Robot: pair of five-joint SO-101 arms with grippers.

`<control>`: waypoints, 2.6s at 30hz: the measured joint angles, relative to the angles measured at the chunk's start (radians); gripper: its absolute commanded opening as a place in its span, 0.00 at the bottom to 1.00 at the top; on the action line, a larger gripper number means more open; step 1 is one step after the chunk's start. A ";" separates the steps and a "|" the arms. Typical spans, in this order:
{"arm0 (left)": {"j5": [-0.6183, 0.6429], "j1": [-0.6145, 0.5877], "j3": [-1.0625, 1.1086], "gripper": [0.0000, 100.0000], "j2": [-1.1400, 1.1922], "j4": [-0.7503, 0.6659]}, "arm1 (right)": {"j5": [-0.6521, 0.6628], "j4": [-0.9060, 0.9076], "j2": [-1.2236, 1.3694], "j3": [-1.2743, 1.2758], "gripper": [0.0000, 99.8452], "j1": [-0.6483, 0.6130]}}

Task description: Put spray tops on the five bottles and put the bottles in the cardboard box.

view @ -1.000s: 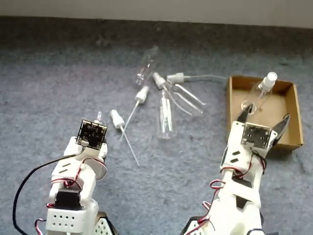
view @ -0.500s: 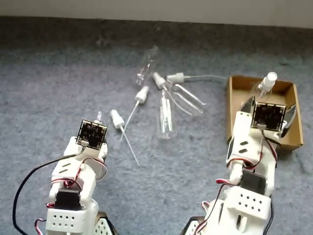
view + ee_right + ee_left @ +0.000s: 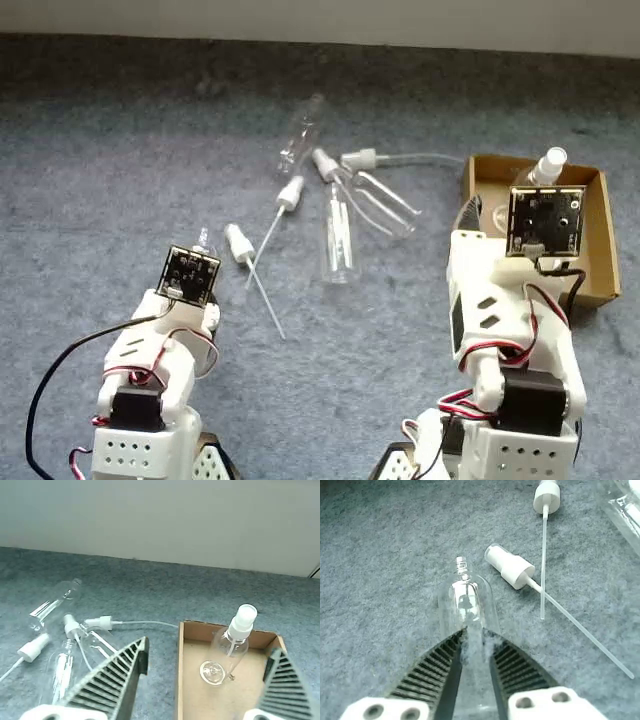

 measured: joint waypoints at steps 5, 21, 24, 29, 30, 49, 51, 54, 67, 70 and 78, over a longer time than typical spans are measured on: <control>0.000 0.000 -0.055 0.00 -0.002 0.032 | -0.006 0.066 0.000 -0.049 0.34 -0.034; 0.103 -0.155 -0.118 0.00 -0.002 0.055 | -0.012 0.195 0.476 -0.305 0.34 -0.046; 0.137 -0.201 -0.132 0.00 -0.002 0.055 | -0.012 0.195 0.592 -0.331 0.34 -0.084; 0.147 -0.209 -0.132 0.00 -0.002 0.055 | -0.012 0.195 0.755 -0.427 0.34 -0.176; 0.147 -0.209 -0.132 0.00 -0.002 0.055 | -0.012 0.199 0.789 -0.453 0.34 -0.187; 0.147 -0.209 -0.132 0.00 -0.002 0.055 | -0.295 0.671 1.679 -1.349 0.34 -0.473; 0.147 -0.209 -0.132 0.00 -0.002 0.055 | -0.362 0.681 1.765 -1.427 0.34 -0.482; 0.147 -0.209 -0.132 0.00 -0.002 0.055 | -0.423 0.686 1.872 -1.530 0.34 -0.480; 0.147 -0.209 -0.132 0.00 -0.002 0.055 | -0.377 0.683 2.133 -1.629 0.34 -0.482; 0.147 -0.209 -0.132 0.00 -0.002 0.055 | -0.370 0.683 2.170 -1.662 0.34 -0.482; 0.147 -0.209 -0.132 0.00 -0.002 0.055 | -0.315 0.680 2.260 -1.679 0.34 -0.491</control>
